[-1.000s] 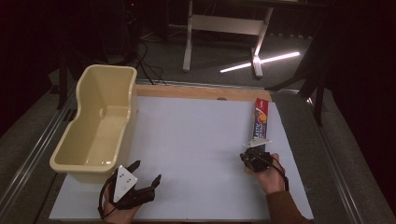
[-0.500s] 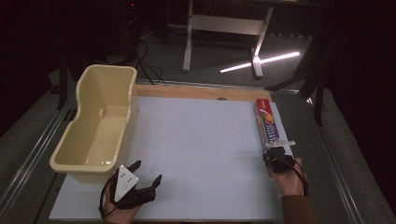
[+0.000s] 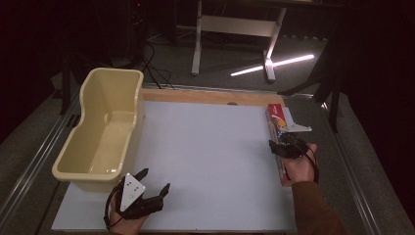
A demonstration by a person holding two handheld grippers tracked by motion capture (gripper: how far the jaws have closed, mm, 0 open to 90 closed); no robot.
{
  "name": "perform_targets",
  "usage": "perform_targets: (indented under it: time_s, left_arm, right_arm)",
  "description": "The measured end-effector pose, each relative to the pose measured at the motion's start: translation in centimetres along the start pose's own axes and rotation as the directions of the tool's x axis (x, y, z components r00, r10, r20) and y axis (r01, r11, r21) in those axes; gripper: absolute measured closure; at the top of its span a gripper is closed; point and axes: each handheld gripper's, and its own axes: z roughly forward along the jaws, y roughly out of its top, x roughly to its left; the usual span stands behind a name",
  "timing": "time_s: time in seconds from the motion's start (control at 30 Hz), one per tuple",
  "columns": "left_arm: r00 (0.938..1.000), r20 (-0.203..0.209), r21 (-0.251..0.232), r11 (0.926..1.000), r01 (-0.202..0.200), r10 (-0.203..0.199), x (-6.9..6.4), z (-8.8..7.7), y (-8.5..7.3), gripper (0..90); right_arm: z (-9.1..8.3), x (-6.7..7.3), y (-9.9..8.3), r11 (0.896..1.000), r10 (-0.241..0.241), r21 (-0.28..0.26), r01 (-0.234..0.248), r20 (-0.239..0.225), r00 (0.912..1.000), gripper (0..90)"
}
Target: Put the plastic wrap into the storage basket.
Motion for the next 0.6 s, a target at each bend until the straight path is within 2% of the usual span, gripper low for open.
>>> perform_targets:
  time_s: [0.07, 0.17, 0.23, 0.27, 0.4, 0.43, 0.47, 0.5, 0.53, 0.6]
  left_arm:
    - [1.0000, 0.000, 0.001, 1.0000, 0.000, 0.000, 0.0, 0.0, 0.0, 18.9]
    - [1.0000, 0.002, 0.002, 1.0000, 0.001, -0.001, -0.1, 0.1, 0.0, 18.9]
    - [1.0000, 0.002, 0.004, 1.0000, -0.001, 0.001, -0.1, 0.1, 0.0, 18.9]
    - [1.0000, 0.002, 0.003, 1.0000, -0.002, 0.002, -0.1, 0.1, 0.0, 18.9]
    - [1.0000, -0.001, 0.002, 1.0000, 0.002, -0.002, 0.0, 0.1, 0.0, 18.9]
    - [1.0000, -0.001, 0.002, 1.0000, 0.005, -0.005, 0.0, 0.1, 0.0, 18.9]
    - [1.0000, -0.001, 0.003, 1.0000, 0.007, -0.007, 0.0, 0.1, 0.0, 18.9]
    - [1.0000, -0.001, 0.003, 1.0000, 0.007, -0.007, 0.0, 0.1, -0.1, 18.9]
    - [1.0000, -0.001, 0.003, 1.0000, 0.005, -0.005, 0.0, 0.1, 0.0, 18.9]
    - [1.0000, 0.003, 0.005, 1.0000, 0.003, -0.003, 0.0, 0.1, 0.0, 18.9]
  right_arm:
    - [0.3, -0.4, 0.3, 1.000, 0.011, 0.008, -0.011, 0.009, 0.9999, 45.1]
    - [1.2, -1.5, 1.1, 0.998, 0.046, 0.036, -0.047, 0.045, 0.9980, 38.8]
    - [2.0, -2.3, 1.6, 0.995, 0.069, 0.068, -0.073, 0.053, 0.9962, 34.8]
    - [2.9, -2.9, 2.1, 0.989, 0.096, 0.103, -0.101, 0.059, 0.9937, 31.1]
    - [3.9, -3.5, 2.3, 0.984, 0.109, 0.138, -0.116, 0.053, 0.9926, 26.6]
    - [4.3, -3.7, 2.3, 0.979, 0.123, 0.158, -0.129, 0.047, 0.9913, 25.1]
    - [5.1, -4.1, 2.2, 0.968, 0.148, 0.195, -0.156, 0.053, 0.9876, 23.7]
    - [5.1, -4.1, 2.2, 0.968, 0.148, 0.195, -0.156, 0.053, 0.9876, 23.7]
    - [5.4, -4.4, 2.2, 0.964, 0.163, 0.205, -0.170, 0.049, 0.9854, 23.4]
    - [5.9, -4.9, 2.1, 0.956, 0.186, 0.217, -0.196, 0.069, 0.9802, 23.4]
